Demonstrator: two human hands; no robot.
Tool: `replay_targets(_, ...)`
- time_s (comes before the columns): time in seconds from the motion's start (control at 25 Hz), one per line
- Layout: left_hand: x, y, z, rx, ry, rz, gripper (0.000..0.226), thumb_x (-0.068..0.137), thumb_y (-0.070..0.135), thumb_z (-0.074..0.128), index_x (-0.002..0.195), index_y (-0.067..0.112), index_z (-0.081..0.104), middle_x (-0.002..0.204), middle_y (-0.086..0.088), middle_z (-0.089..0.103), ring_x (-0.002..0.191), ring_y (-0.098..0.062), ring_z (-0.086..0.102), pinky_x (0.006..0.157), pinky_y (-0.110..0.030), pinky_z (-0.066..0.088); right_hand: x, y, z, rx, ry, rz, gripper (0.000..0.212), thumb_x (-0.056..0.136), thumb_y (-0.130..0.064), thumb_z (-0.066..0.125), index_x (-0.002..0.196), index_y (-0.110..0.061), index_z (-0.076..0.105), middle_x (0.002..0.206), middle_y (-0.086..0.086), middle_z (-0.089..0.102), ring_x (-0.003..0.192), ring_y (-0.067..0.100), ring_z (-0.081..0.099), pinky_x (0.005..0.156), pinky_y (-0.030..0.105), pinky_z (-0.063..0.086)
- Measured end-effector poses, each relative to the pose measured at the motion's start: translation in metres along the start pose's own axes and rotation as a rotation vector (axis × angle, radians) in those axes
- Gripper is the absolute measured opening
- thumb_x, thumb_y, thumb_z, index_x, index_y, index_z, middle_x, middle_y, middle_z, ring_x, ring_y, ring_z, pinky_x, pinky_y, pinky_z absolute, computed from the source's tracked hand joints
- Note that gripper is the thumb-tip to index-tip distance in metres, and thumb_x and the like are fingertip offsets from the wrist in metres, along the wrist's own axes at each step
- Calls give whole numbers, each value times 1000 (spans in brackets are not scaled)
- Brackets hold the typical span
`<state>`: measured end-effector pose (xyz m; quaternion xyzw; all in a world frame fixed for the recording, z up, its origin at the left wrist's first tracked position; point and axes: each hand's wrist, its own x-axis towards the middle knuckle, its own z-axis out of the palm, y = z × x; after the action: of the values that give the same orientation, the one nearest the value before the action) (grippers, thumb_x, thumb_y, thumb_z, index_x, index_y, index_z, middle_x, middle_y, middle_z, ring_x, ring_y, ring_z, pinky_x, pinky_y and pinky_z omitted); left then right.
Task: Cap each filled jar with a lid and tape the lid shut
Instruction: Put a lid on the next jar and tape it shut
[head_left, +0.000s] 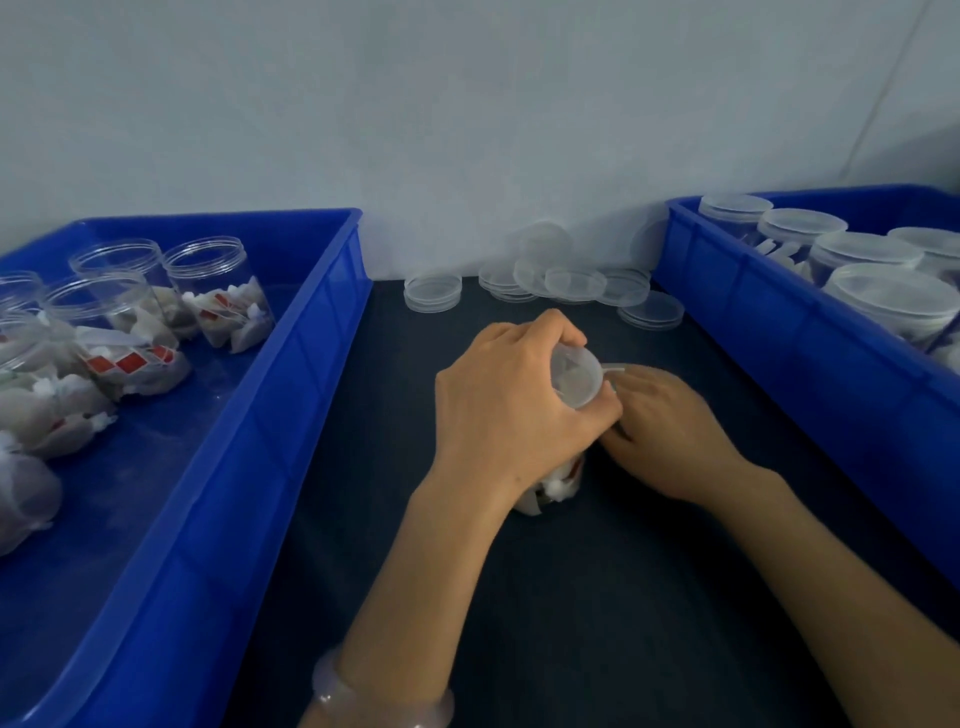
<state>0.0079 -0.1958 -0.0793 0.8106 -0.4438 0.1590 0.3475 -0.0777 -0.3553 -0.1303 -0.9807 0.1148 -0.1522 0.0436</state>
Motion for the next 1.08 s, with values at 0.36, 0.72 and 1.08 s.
replay_targets(0.36,-1,1,1,-32,-41,13,30,74,57,60,101,43,59,99,30,60,102,6,47,69,-19,38,-6,-13,-15,522,-259,-40,69,78,-24,72,139,-35,40,141,-15,34,127,-3,39,104,17,38)
replay_targets(0.72,-1,-15,8,-957,178,-245,29,104,37,44,118,22,64,120,12,68,113,-7,63,93,-23,50,-7,-62,-17,1013,165,23,86,75,-12,85,141,-23,31,124,-16,58,118,0,57,95,15,45)
replay_targets(1.08,2,-28,31,-988,22,-433,35,107,33,35,107,23,68,115,10,70,106,-3,65,95,-35,54,73,87,-163,1202,1241,562,89,67,-45,85,132,-20,31,103,-10,55,84,-1,63,61,3,46)
